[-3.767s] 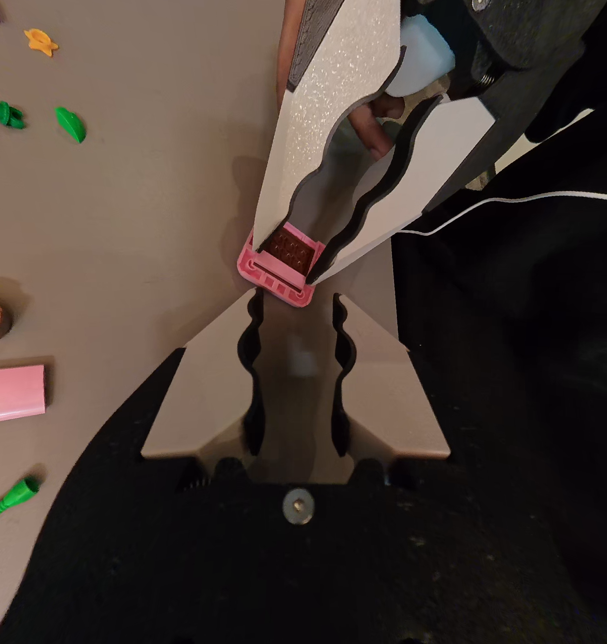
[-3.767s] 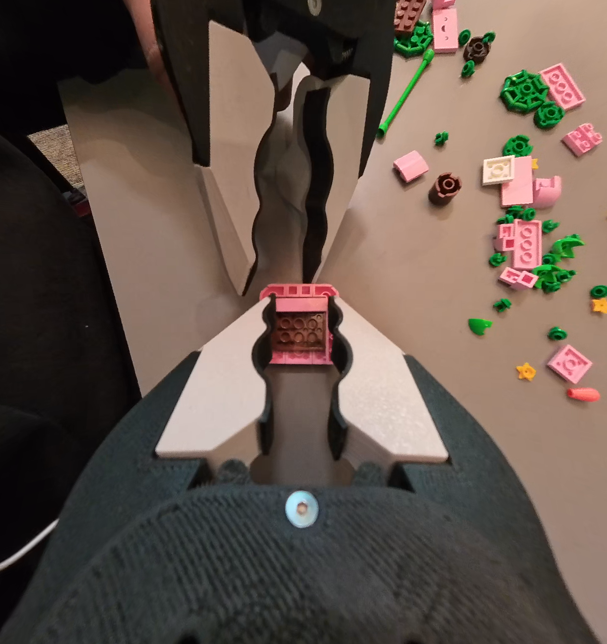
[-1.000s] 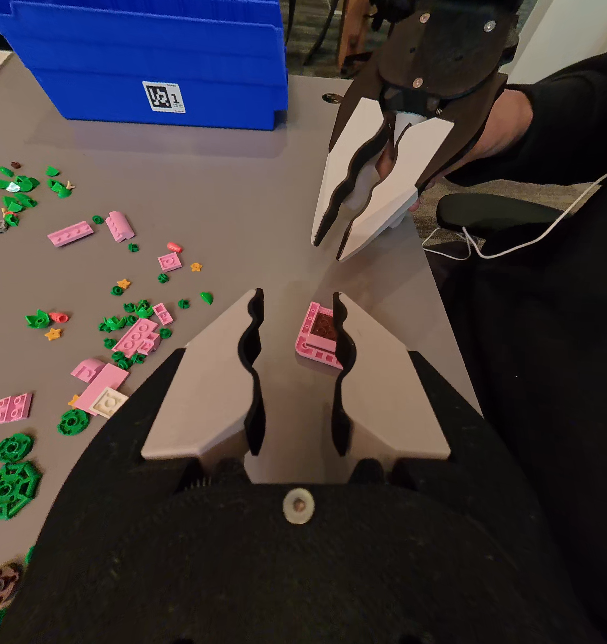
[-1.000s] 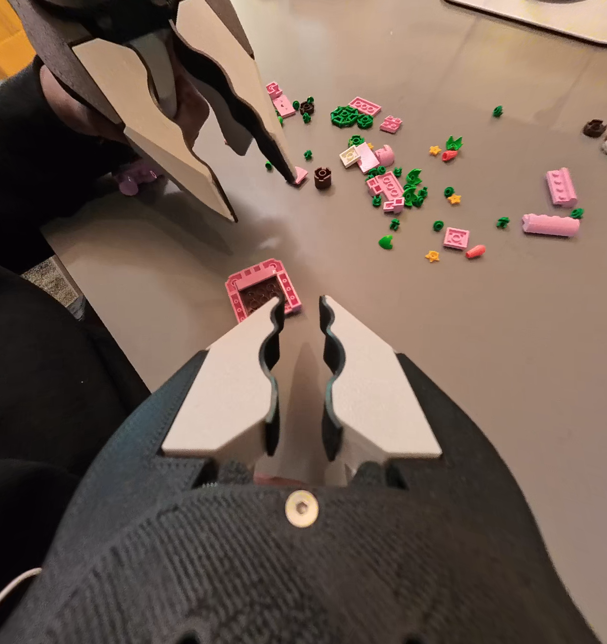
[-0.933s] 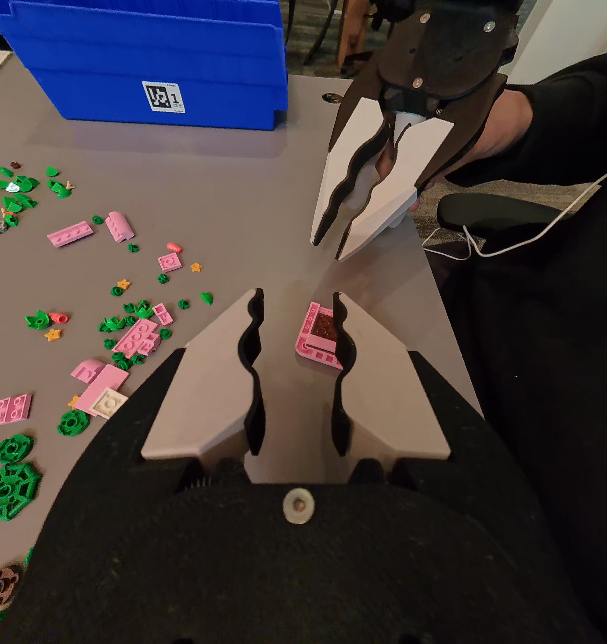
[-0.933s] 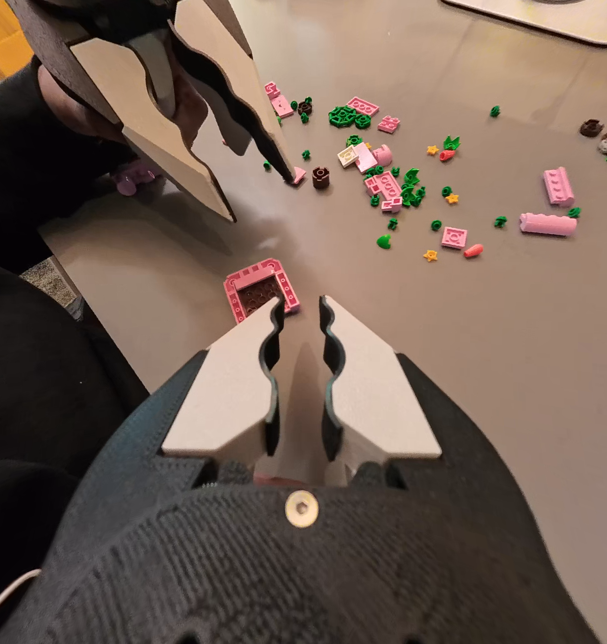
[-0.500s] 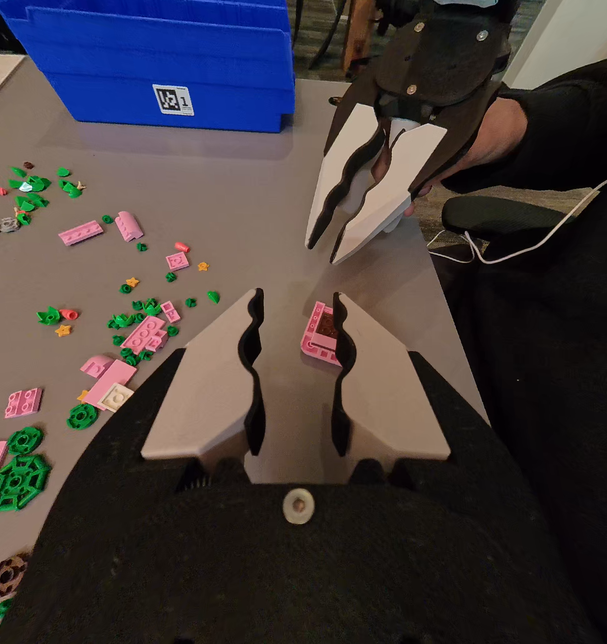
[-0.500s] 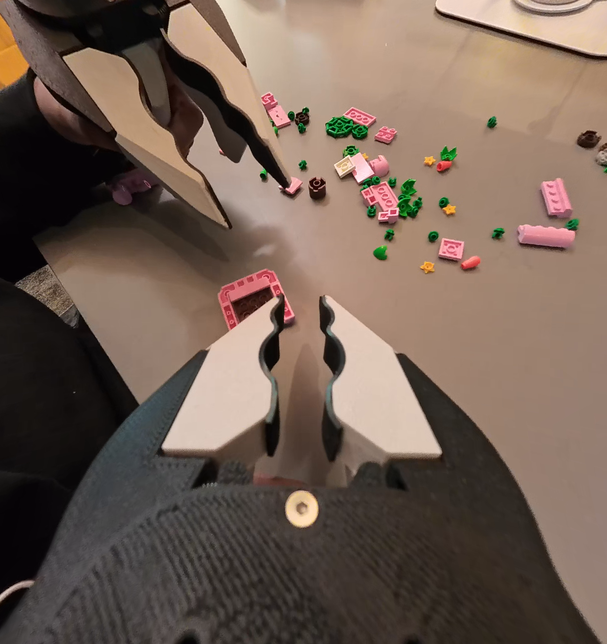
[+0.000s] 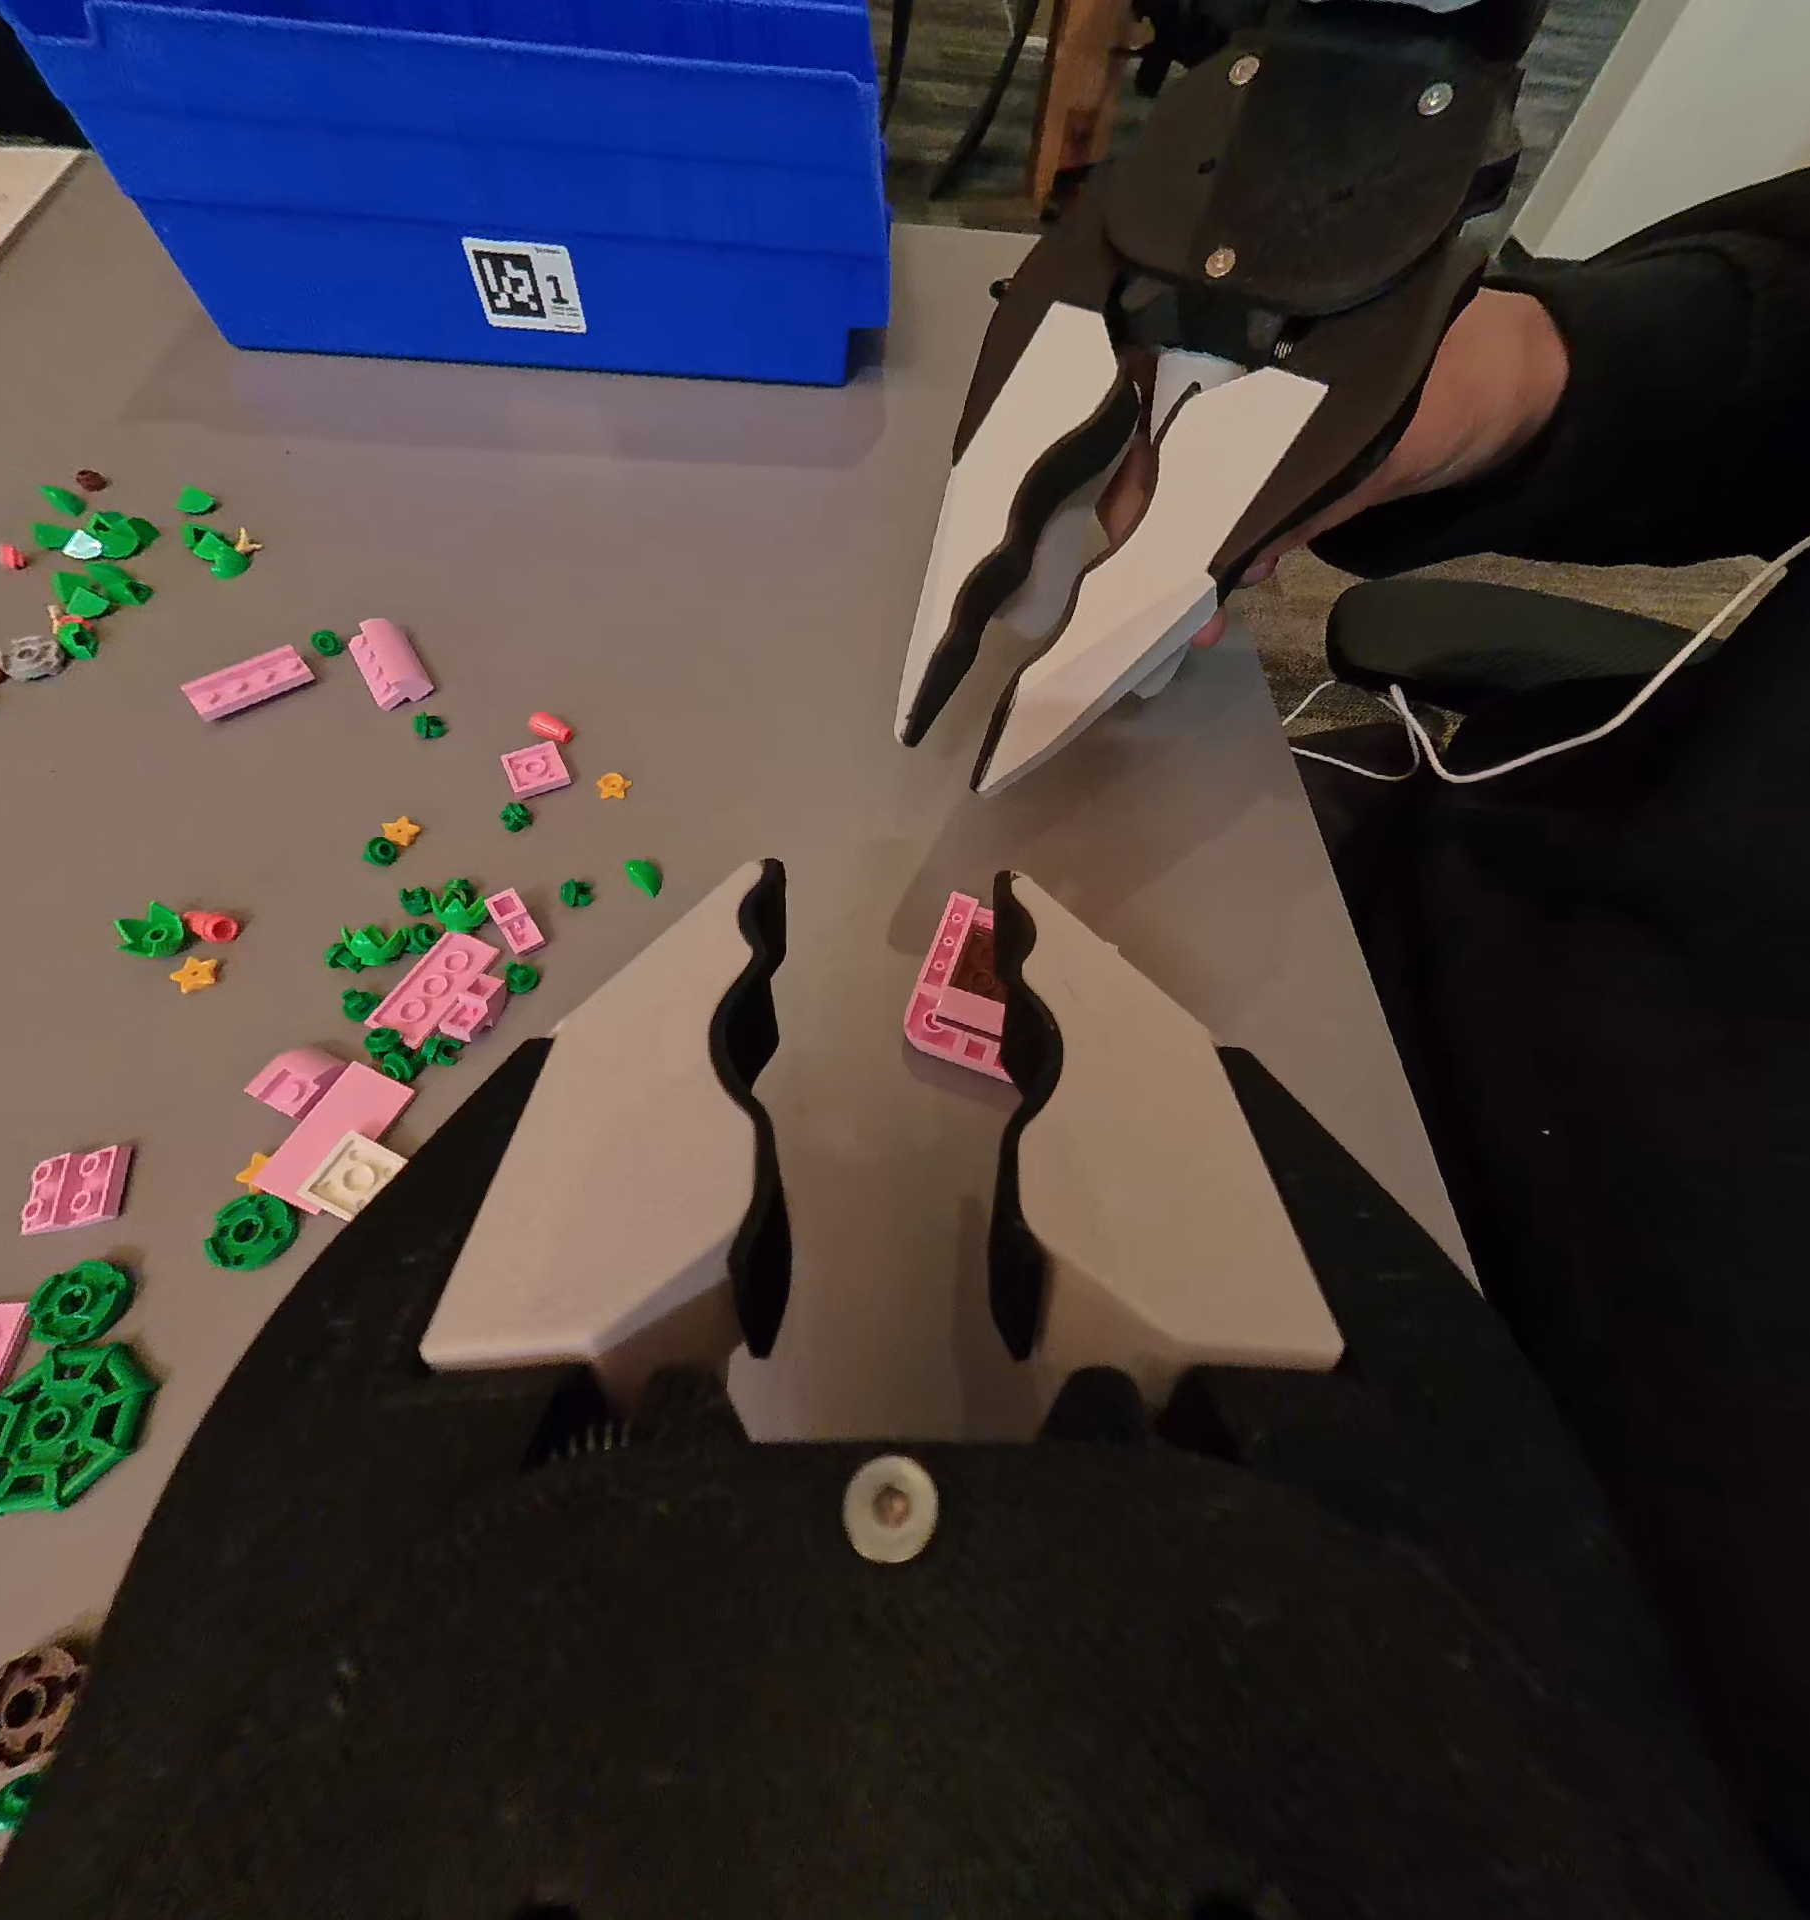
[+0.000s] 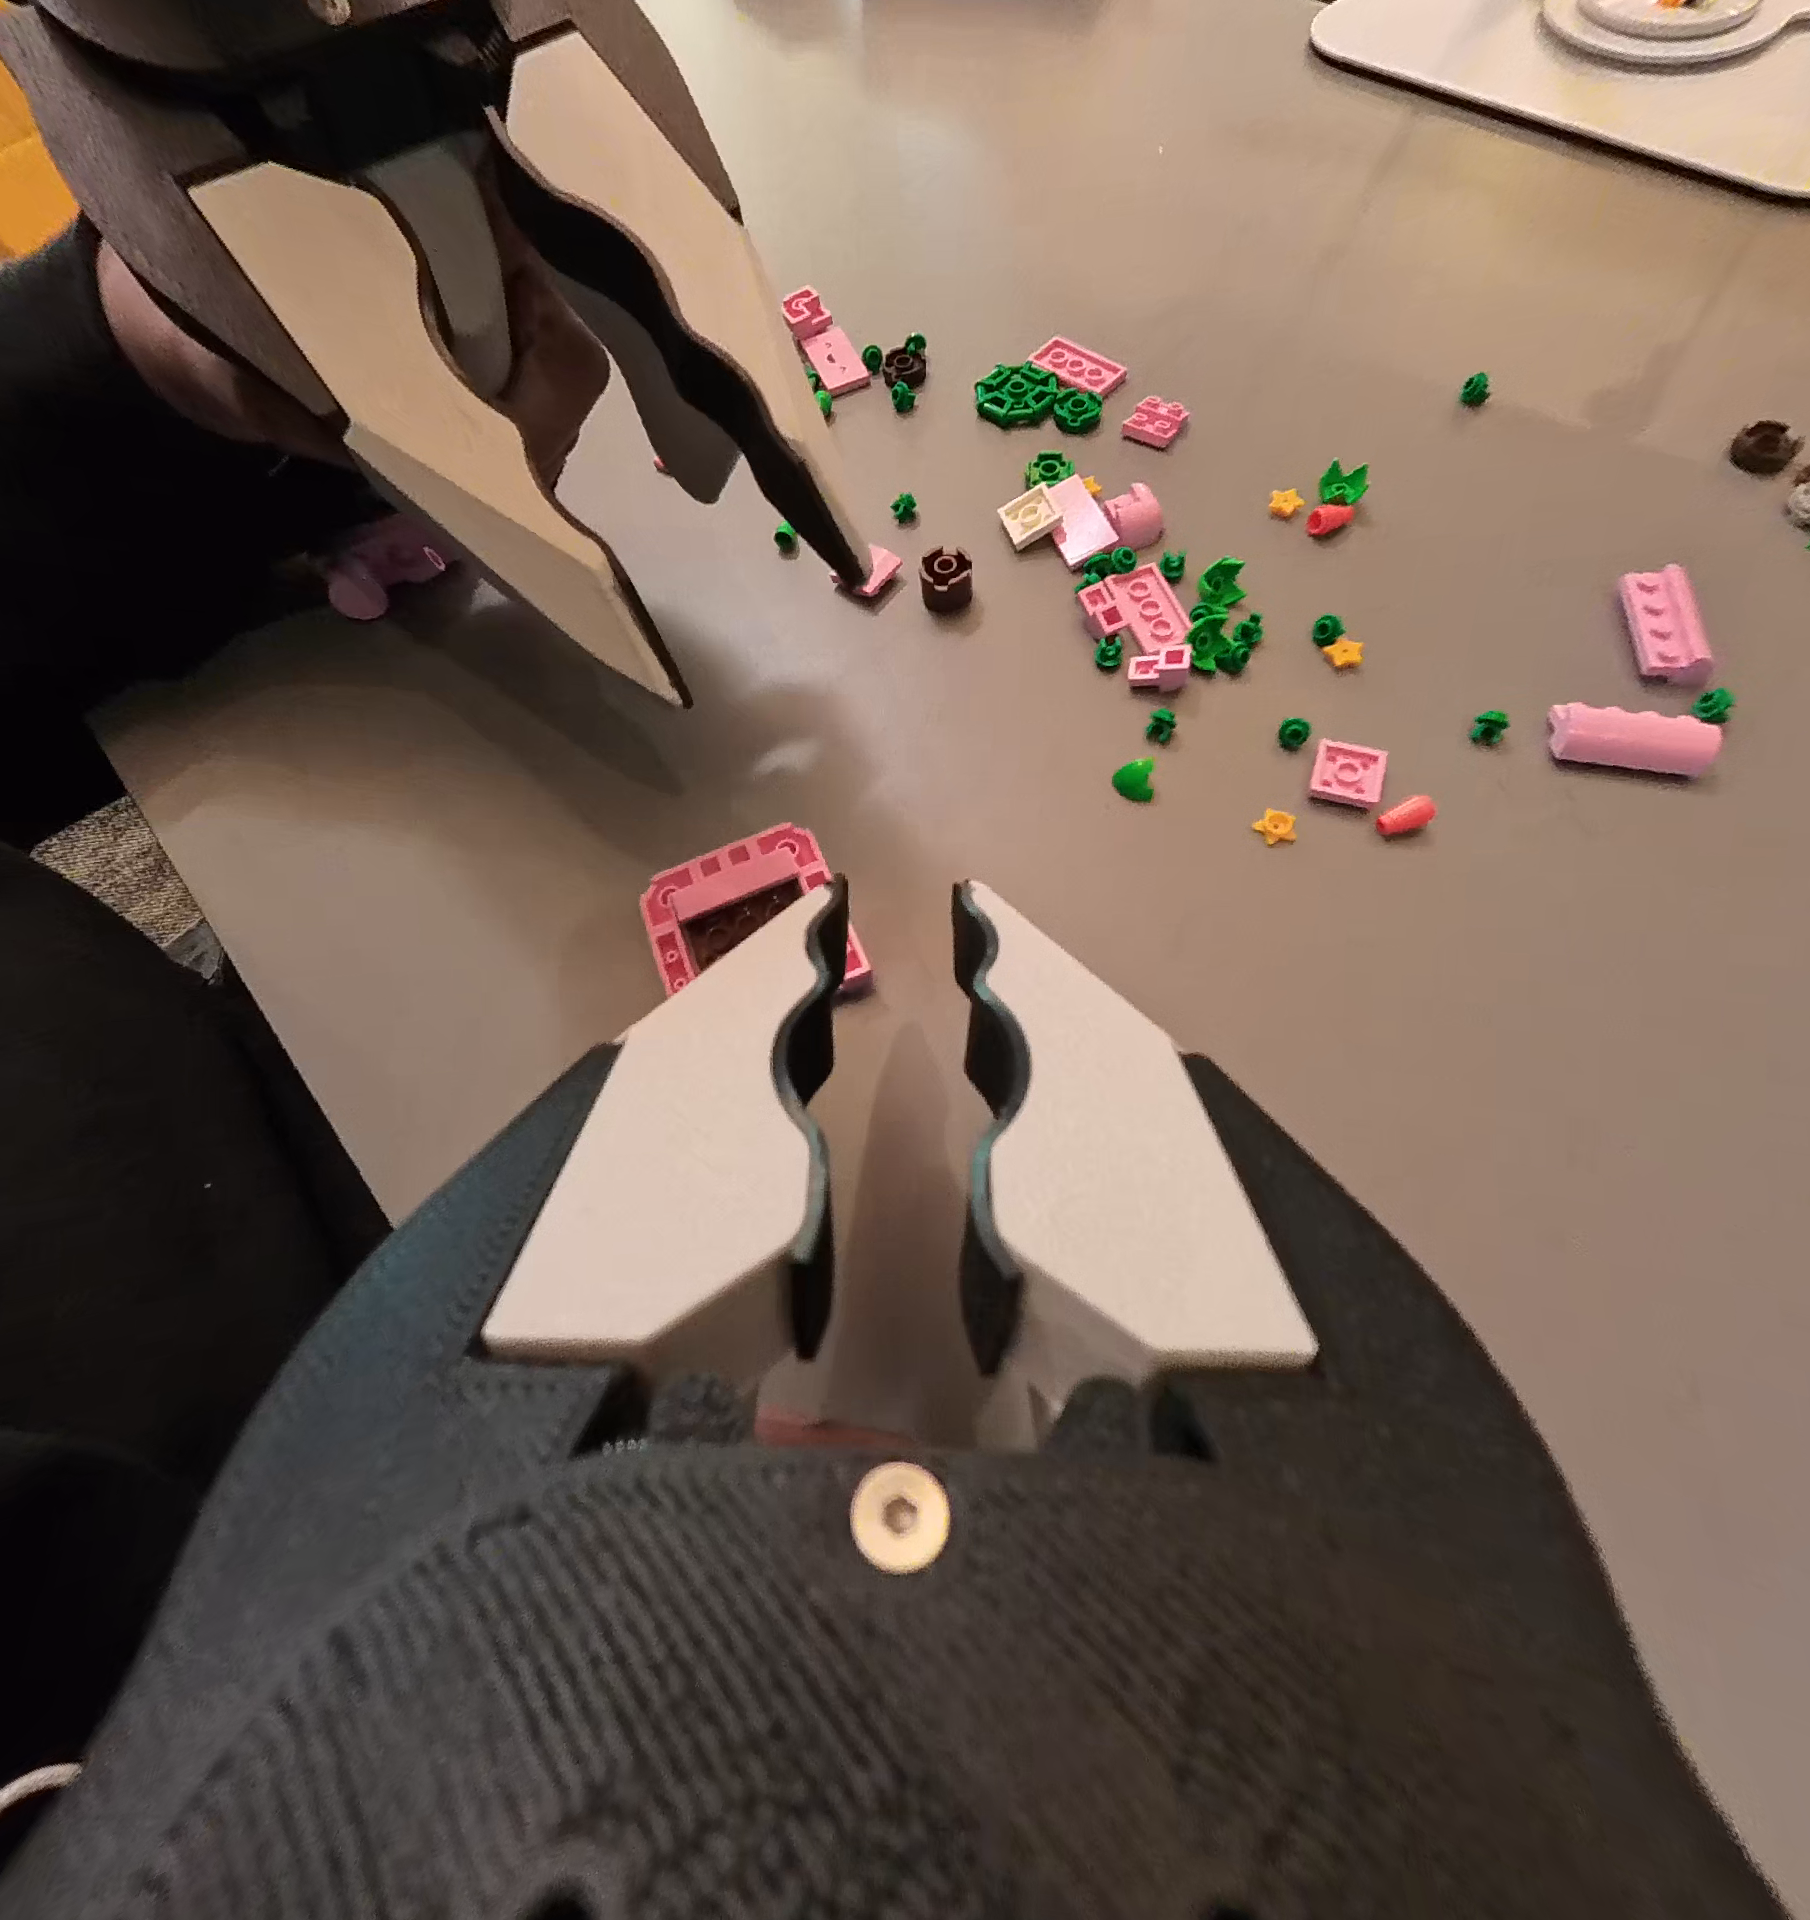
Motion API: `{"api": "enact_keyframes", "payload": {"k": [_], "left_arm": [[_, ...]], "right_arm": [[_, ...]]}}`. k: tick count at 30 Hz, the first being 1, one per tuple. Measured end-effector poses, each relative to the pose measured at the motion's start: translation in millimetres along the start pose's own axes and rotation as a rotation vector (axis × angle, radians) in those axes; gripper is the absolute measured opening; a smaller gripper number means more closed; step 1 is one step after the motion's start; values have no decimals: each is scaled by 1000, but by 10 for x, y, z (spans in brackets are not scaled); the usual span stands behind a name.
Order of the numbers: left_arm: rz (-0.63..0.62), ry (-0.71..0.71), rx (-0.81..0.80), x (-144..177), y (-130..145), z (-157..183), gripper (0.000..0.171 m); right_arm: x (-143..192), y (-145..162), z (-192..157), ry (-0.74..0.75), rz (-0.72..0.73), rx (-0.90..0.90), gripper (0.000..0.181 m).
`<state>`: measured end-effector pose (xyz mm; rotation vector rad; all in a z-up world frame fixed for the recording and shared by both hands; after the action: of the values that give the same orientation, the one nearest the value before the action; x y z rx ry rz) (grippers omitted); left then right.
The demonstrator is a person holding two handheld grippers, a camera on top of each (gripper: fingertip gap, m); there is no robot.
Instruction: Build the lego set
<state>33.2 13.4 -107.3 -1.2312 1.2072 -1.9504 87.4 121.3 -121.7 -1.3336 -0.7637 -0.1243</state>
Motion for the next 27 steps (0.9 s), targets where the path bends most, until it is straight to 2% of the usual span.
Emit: {"api": "enact_keyframes", "payload": {"k": [5,10,13,20,23,27], "left_arm": [[1,0,1,0,0,-1,39],[2,-2,-1,0,-3,0,38],[4,-2,-1,-2,-4,0,39],[2,-5,-1,-4,0,-4,39],[3,-4,2,-1,4,-8,39],[0,-2,6,-7,16,-12,38]], "right_arm": [[-9,18,108,59,1,-3,21],[-33,73,445,237,8,2,30],[-80,129,678,353,2,-10,55],[-355,326,941,413,-147,-62,110],[-387,327,966,409,-163,-77,120],[-406,353,990,378,-188,-125,122]]}}
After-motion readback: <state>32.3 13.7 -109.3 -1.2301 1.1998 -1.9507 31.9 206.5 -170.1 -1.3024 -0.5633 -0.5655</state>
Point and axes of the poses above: each gripper's, where its closed fingertips meet, x back along the fingers, y out of its underside, z = x × y across the jaws, the point moved 5 cm from there along x, back along the fingers, and after that the axes turned 14 degrees about y, right-handed, at the moved point
